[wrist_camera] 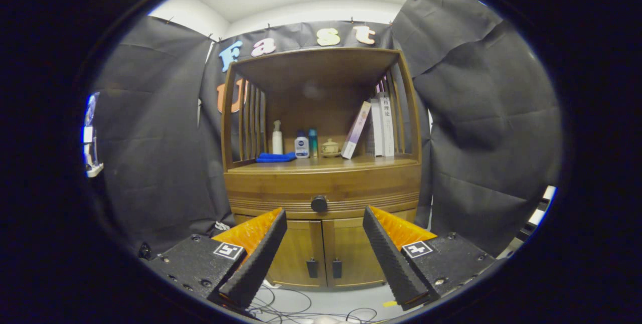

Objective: Pull open the drawer, take out the items inside it, and place them on the countertop above the cabinet.

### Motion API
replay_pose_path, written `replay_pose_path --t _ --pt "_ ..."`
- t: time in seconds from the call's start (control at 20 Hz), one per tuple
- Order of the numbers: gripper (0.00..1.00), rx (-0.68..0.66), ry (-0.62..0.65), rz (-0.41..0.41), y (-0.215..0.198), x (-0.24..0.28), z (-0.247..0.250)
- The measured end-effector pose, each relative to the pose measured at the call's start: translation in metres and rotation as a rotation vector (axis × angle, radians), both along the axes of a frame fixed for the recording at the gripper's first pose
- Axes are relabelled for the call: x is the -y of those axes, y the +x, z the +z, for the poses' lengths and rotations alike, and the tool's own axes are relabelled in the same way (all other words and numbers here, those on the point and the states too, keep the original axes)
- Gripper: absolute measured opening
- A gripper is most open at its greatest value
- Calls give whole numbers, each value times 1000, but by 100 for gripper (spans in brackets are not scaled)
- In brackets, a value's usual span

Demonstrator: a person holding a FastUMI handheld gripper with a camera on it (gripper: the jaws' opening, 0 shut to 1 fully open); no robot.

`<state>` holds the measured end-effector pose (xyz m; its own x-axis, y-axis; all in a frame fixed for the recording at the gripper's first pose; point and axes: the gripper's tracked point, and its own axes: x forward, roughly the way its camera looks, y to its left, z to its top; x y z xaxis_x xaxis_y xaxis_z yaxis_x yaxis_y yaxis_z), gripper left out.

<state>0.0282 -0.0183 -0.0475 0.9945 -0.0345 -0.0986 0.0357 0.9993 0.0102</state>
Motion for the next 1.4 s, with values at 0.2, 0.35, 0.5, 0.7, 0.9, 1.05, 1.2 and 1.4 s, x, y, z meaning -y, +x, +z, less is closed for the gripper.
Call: replay_pose_path --t 0.2,0.35,0.5,0.7,0.9,1.05,1.2,1.4 --pt "100 3 -18 -3 27 8 -11" --pt "100 -16 -25 18 57 4 -20" --pt "100 -36 -13 18 94 4 -27" --pt "100 -106 4 23 146 2 -52" --pt "100 -132 -7 18 186 6 -66" --pt "96 -140 -29 -2 213 7 -75" --pt "83 -150 -37 -20 229 8 -82" --pt "60 -140 -74 -62 231 0 -85"
